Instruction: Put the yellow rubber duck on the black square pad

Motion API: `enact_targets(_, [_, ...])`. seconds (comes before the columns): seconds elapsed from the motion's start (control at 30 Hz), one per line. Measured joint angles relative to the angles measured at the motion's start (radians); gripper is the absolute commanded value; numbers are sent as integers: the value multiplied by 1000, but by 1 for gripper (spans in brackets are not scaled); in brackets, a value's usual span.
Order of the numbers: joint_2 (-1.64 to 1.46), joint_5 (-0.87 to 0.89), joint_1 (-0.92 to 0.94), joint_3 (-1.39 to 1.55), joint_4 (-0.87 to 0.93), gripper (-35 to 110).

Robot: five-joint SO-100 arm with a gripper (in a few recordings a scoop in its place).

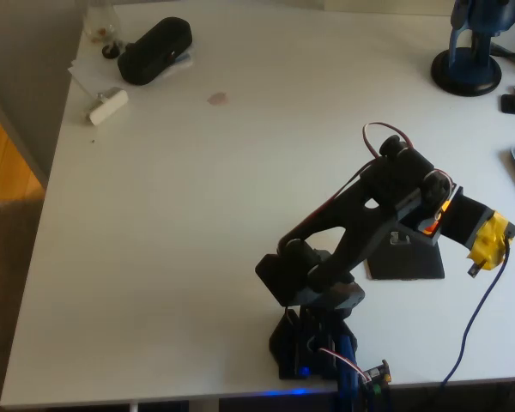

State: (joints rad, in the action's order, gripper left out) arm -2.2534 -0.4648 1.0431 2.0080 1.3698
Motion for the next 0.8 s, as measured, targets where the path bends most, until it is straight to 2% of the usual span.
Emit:
enact_targets(0.27, [186, 0, 0, 3, 0, 16])
enact_targets(0.8, [210, 0, -89, 11, -2, 16])
